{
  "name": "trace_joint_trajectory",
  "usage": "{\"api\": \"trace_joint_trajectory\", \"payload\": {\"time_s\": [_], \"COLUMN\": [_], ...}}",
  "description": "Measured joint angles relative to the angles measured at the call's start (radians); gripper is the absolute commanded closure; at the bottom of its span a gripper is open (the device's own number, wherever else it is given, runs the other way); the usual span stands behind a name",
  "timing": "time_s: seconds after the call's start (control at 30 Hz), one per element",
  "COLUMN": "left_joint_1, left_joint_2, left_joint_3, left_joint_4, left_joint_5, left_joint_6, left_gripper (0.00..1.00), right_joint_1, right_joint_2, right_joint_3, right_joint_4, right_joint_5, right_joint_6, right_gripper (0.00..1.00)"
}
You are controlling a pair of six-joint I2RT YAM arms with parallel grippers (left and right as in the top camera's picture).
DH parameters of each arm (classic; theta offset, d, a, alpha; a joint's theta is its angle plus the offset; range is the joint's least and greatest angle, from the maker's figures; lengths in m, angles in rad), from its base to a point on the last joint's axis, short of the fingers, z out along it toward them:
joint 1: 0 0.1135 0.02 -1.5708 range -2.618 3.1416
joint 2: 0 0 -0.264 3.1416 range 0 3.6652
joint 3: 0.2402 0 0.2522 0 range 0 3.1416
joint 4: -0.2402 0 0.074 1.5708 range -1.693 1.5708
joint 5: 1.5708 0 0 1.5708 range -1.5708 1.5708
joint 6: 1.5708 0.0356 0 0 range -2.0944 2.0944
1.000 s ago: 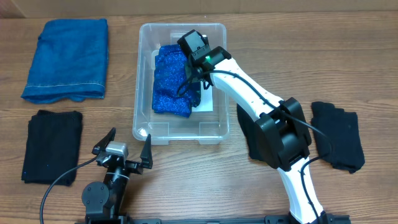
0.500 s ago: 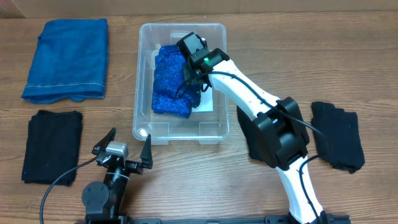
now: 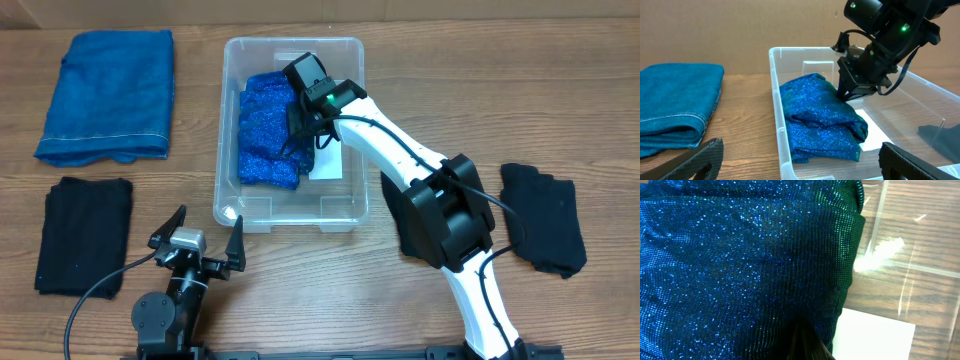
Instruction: Pack container
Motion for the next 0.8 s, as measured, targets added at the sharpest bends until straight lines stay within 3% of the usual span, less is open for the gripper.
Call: {"api": "trace_joint_trajectory", "payload": {"time_s": [0.1, 0.27, 0.37, 0.53, 0.7, 0.8], "left_joint_1": [0.0, 0.0, 0.0, 0.0, 0.0, 0.0], "left_joint_2": [0.0, 0.0, 0.0, 0.0, 0.0, 0.0], "left_joint_3": [0.0, 0.0, 0.0, 0.0, 0.0, 0.0], "left_joint_4": [0.0, 0.0, 0.0, 0.0, 0.0, 0.0], "left_joint_5": [0.0, 0.0, 0.0, 0.0, 0.0, 0.0], "left_joint_6": [0.0, 0.0, 0.0, 0.0, 0.0, 0.0], "left_gripper": [0.0, 0.0, 0.0, 0.0, 0.0, 0.0], "right_joint_1": [0.0, 0.0, 0.0, 0.001, -0.006, -0.029], "right_joint_2": [0.0, 0.0, 0.003, 0.007, 0.006, 0.006], "right_joint_3": [0.0, 0.005, 0.044, 0.241, 0.501, 0.651], "right_joint_4": [0.0, -0.026, -0.1, -0.27, -0.498, -0.639], "right_joint_5": [-0.006, 0.013, 0.045, 0.113, 0.158, 0.179], "right_joint_6": [0.0, 0.002, -0.001, -0.005, -0.019, -0.023], "right_gripper": [0.92, 0.71, 0.64, 0.36, 0.18, 0.11]}}
